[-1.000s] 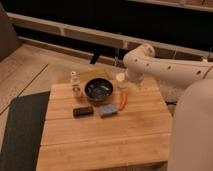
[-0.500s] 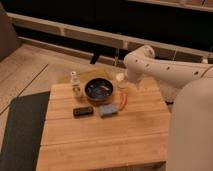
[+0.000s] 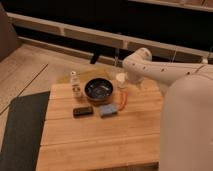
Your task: Place the pepper in the ceramic bowl
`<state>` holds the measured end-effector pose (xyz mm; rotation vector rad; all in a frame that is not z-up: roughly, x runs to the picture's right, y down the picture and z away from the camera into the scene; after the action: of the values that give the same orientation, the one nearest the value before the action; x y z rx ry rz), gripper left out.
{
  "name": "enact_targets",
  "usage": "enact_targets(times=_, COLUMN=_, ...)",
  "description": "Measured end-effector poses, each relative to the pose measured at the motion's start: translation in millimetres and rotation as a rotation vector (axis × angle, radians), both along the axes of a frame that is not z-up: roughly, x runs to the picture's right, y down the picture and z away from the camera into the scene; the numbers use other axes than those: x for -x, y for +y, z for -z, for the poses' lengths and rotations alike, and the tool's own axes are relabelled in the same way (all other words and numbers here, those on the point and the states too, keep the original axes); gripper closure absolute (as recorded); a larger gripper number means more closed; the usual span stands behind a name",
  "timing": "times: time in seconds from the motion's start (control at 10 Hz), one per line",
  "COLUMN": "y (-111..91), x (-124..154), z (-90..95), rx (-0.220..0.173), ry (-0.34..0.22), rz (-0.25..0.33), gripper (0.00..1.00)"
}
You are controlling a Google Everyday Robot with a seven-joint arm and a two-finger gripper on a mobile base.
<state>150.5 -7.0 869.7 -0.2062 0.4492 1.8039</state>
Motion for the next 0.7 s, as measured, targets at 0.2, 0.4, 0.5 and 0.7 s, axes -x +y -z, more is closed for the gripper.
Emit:
enact_targets(times=0.2, y=18.7, x=10.2, z=-17.4, rx=0.055, ry=0.003, rz=-0.008, gripper=0.35)
enact_targets(times=0.4, y=40.5, x=7.3, z=-33.6, rx=0.129, ry=0.033, rz=-0.016, gripper=0.35)
enact_targets(times=0.5, y=50.0, x=2.7, z=-41.0, rx=0.171, ry=0.052, rz=-0.023, gripper=0.35)
enact_targets(times=0.7, y=62.1, x=-3.3, z=-54.1, rx=0.242, ry=0.079, rz=-0.027, gripper=0.35)
